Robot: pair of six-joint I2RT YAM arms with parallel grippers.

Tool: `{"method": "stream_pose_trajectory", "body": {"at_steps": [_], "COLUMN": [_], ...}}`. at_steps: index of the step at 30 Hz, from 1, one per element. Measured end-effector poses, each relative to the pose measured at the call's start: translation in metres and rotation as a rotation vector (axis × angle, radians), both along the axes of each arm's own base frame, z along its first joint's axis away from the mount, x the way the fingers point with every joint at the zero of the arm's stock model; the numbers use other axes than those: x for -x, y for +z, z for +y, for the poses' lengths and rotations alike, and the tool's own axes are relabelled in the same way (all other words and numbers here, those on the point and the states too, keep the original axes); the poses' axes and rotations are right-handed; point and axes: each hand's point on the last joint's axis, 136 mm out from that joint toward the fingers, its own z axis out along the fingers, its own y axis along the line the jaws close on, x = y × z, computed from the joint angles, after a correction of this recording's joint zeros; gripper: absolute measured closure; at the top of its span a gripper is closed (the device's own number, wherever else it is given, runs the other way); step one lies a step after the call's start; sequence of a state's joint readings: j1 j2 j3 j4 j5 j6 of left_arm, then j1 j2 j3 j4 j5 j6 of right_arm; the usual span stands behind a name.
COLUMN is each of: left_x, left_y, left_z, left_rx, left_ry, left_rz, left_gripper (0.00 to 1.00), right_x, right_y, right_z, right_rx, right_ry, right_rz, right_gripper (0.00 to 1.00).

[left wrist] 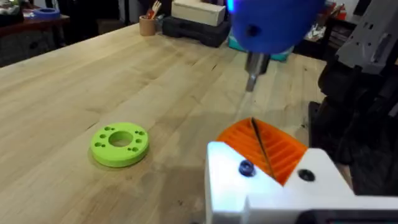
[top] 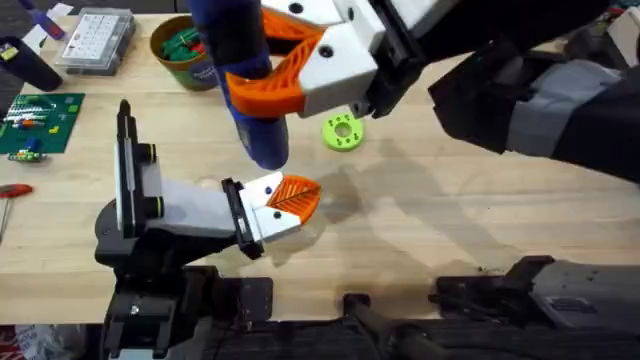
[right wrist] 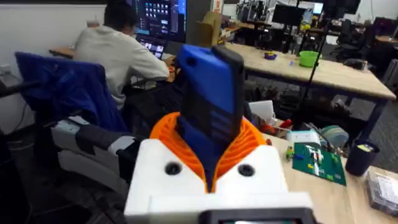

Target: Pick up the gripper from the table and insert it into the empty holder that is missing its gripper. Then pick up a screw, insert it into the mounting hole, and use the screwdriver to tighten it. Finally, clean up the table by picking up the vegetable and placing it into the bucket.

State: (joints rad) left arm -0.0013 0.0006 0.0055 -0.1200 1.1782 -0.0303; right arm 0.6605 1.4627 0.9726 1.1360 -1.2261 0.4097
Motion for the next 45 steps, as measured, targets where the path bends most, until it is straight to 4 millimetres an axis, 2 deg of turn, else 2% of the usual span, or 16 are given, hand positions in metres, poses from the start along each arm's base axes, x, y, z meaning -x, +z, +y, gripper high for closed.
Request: {"method": "stream_pose_trajectory", "body": {"at_steps": [10,21,45], "left_x": [0.0,0.0,0.0], "left_y": [0.0,0.0,0.0], "left_z": [0.0,0.0,0.0], "left_rx": [0.0,0.0,0.0], "left_ry": [0.0,0.0,0.0], "left_rz": [0.0,0.0,0.0], "left_gripper": [0.996,0.996,0.996], "right_x": [0.002,0.003,0.012], "right_y": [-0.006,-0.006,-0.024], "right_z": [0.011,0.013,0.012], "right_rx": [-0.001,-0.004,-0.005], "right_ry": [0.004,0.004,0.01], "right_rz": [0.02,0.024,0.028], "right_gripper": [0.985,0.985,0.985]}}
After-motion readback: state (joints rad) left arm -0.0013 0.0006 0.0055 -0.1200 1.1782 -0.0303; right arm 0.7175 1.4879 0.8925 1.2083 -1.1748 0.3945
